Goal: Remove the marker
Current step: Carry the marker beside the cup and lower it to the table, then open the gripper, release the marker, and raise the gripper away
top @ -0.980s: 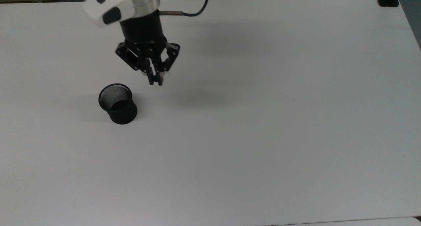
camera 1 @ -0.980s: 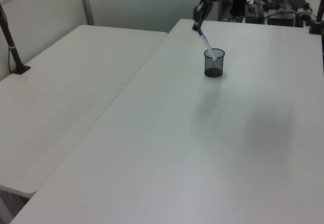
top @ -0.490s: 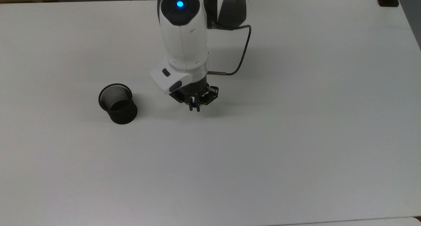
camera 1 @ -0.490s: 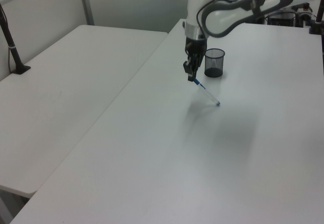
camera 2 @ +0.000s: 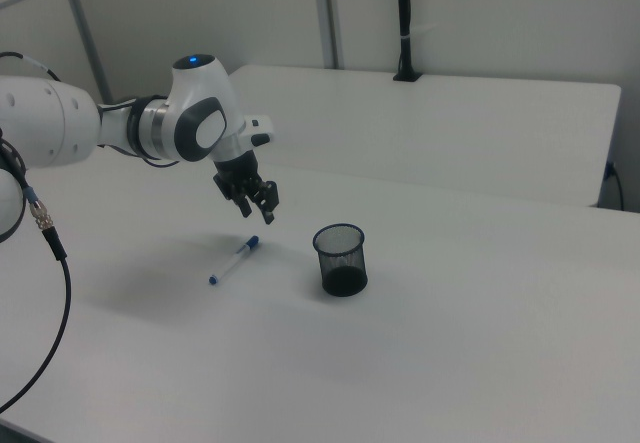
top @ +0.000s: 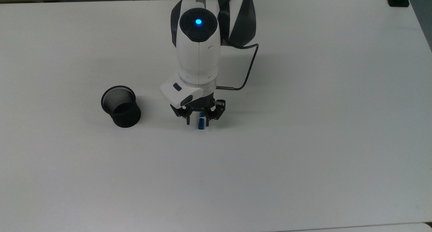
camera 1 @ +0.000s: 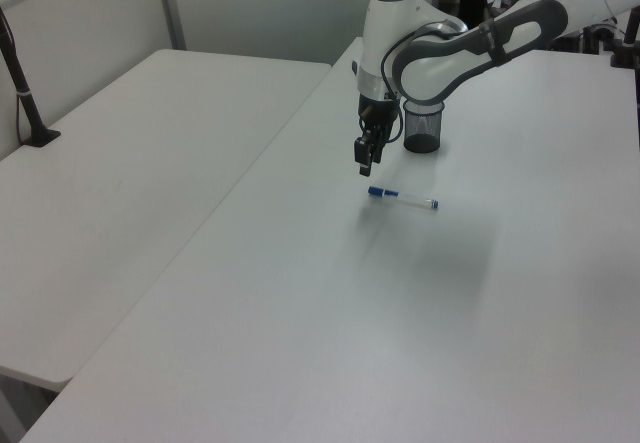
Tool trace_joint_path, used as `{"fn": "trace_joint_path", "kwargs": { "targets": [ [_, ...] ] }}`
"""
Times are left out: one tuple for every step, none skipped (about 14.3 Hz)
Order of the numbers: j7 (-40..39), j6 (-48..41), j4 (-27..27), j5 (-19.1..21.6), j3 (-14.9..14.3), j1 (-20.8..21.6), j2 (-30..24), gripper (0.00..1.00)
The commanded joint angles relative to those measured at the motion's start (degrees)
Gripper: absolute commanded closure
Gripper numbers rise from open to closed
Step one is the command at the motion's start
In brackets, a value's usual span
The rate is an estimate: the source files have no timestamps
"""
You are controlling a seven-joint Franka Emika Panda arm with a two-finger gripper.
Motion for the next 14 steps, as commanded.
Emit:
{"fn": "trace_joint_path", "kwargs": {
  "targets": [
    [5.36,4.03,-0.02,-1.99,-0.61,0.29,0.47,0.04],
    [5.72,3.94,0.07,-1.99,-0.61,0.29,-0.06,0.0],
    [5.72,3.07,-0.36,-1.9,-0.61,0.2,-2.5,0.0],
    [5.81,-0.68,-2.02,-1.9,-0.61,0.11,-5.65,0.0],
    [5.72,-7.76,-2.04,-1.9,-0.53,-0.5,-8.91,0.0],
    [5.29,-12.27,-2.21,-1.9,-0.18,-1.55,-11.37,0.0],
    [5.02,-15.97,-2.56,-1.82,0.78,-2.6,-14.01,0.0],
    [4.41,-19.49,-3.43,-1.9,2.27,-4.18,-16.56,0.0],
    [3.18,-22.83,-4.4,-1.9,3.77,-6.11,-19.28,0.0],
    [1.61,-25.65,-5.54,-1.9,5.35,-7.61,-21.57,0.0],
    [0.37,-27.42,-6.94,-1.99,6.75,-9.01,-23.77,0.0],
    [0.1,-28.22,-8.61,-2.08,7.73,-10.07,-25.79,0.0],
    [0.01,-29.01,-10.8,-2.08,8.43,-11.39,-28.86,0.0],
    [-0.08,-29.45,-13.09,-2.6,9.31,-12.53,-31.67,0.0]
  ]
}}
